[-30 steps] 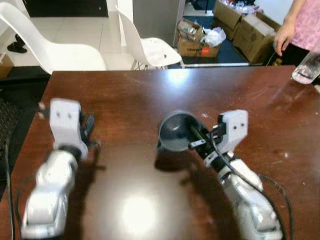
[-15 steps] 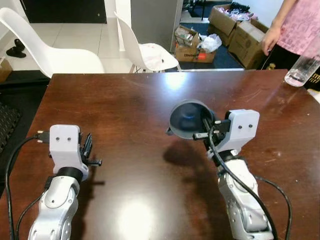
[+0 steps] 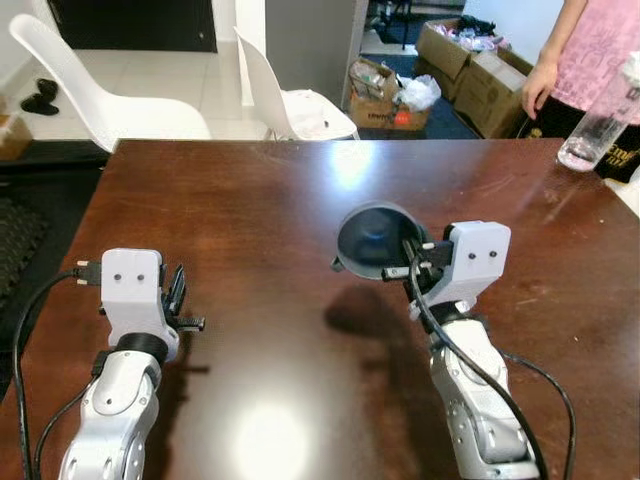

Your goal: Setting the table

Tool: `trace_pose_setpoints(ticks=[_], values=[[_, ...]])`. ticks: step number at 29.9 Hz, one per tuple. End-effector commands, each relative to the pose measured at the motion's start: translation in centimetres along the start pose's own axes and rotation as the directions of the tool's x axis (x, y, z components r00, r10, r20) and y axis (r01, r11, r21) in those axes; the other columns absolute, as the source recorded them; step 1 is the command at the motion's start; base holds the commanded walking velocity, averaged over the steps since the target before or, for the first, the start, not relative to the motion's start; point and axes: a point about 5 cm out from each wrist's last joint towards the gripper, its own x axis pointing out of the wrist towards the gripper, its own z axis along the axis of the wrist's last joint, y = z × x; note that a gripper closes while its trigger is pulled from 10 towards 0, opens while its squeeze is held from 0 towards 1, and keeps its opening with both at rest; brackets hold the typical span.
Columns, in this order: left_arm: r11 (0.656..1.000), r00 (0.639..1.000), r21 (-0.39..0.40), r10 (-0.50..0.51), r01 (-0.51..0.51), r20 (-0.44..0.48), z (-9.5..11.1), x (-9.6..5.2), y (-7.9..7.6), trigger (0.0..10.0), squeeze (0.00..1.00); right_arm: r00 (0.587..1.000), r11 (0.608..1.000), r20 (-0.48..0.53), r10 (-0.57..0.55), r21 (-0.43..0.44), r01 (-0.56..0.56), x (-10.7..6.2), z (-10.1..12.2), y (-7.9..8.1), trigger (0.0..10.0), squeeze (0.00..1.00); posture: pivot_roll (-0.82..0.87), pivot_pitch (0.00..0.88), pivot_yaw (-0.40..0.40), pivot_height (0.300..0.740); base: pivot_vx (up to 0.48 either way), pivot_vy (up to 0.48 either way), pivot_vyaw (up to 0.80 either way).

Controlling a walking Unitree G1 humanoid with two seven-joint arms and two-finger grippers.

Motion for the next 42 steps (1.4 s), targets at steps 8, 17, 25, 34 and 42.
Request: trace_pose_setpoints(ticks=[8,17,25,34,42], values=[[1.0,1.0,0.01,-0.011,0.011,-0.018,-0.4,0.0,-0.1,10.0,0.0,0.999,1.0,-0.023,-0.028,0.0,0.028,-0.4,-0.8,-0.4,10.0,0.0,-0.03,0.051,0.018,0.74,-0.3,0.0,0.0],[1.0,1.0,0.01,-0.014,0.014,-0.017,-0.4,0.0,-0.1,10.0,0.0,0.999,1.0,-0.026,-0.031,0.001,0.031,-0.3,-1.0,-0.4,10.0,0.0,-0.03,0.051,0.018,0.74,-0.296,0.0,0.0],[1.0,1.0,0.009,-0.015,0.015,-0.018,-0.4,0.0,-0.2,10.0,0.0,0.999,0.999,-0.03,-0.034,0.0,0.034,-0.3,-1.1,-0.4,10.0,0.0,-0.03,0.051,0.018,0.74,-0.291,0.0,0.0],[1.0,1.0,0.008,-0.017,0.017,-0.024,-0.5,-0.1,-0.2,10.0,0.0,0.999,0.999,-0.034,-0.038,-0.003,0.038,-0.4,-1.3,-0.5,10.0,0.0,-0.03,0.056,0.017,0.74,-0.284,0.0,0.0],[1.0,0.999,0.006,-0.022,0.022,-0.035,-0.8,-0.2,-0.4,10.0,0.0,0.998,0.999,-0.051,-0.039,-0.014,0.038,-0.6,-1.7,-0.6,10.0,0.0,-0.04,0.058,0.016,0.74,-0.068,0.0,0.0]])
